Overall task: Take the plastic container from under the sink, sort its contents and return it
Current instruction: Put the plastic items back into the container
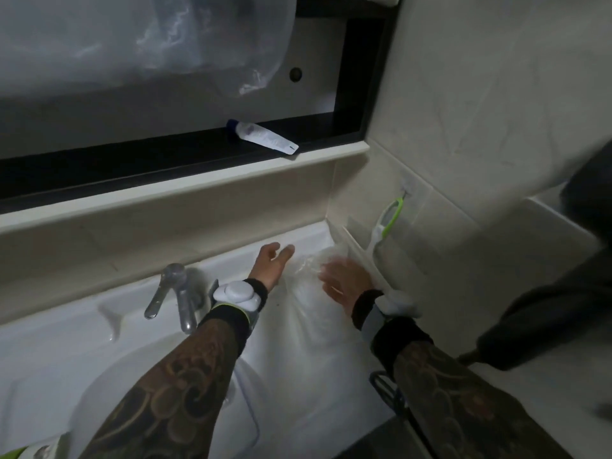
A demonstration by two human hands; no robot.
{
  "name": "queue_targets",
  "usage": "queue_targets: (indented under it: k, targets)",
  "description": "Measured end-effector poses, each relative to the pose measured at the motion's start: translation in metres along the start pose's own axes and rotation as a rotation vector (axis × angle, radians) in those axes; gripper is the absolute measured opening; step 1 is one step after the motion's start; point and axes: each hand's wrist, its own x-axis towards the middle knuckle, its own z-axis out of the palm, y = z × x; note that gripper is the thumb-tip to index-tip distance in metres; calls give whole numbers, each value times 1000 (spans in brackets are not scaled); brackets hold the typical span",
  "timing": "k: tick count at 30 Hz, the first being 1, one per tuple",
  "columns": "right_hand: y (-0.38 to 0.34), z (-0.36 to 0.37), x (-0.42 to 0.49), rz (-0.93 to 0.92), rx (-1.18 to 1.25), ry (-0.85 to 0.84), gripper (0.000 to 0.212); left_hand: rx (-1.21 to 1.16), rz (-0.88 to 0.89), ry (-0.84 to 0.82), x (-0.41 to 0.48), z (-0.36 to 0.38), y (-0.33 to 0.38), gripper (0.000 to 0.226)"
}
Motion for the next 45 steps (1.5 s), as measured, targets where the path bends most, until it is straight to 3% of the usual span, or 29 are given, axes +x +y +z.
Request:
queue_targets:
  k: [3,7,10,15,24,30,35,39,42,45]
  targets:
    - [4,-4,3,-60,-38,54,17,-186,-262,-196,14,-1,0,77]
    - [11,-14,9,-59,-121,135,18,-320,-347,-359,35,10,-5,73]
    - [23,-28,18,-25,-360,287,13,-151,-256,-360,55,23,-11,58]
    - [42,-42,25,73,-777,416,43,223,-176,-356,77,28,-21,37]
    - [59,-39,63,103,-1300,328,54,897,86,-432,99,29,-42,47]
    - [66,-40,80,188,-1480,234,59,869,155,-242,114,34,-23,36]
    - [70,-40,86,218,-1547,214,63,882,236,-360,116,41,-8,19]
    - [66,-41,77,160,-1631,233,59,934,156,-527,114,55,5,28]
    - [57,-45,68,27,-1754,209,52,938,-23,-704,111,72,9,32]
    - [52,-45,65,-78,-1783,146,39,890,-190,-780,105,91,5,38]
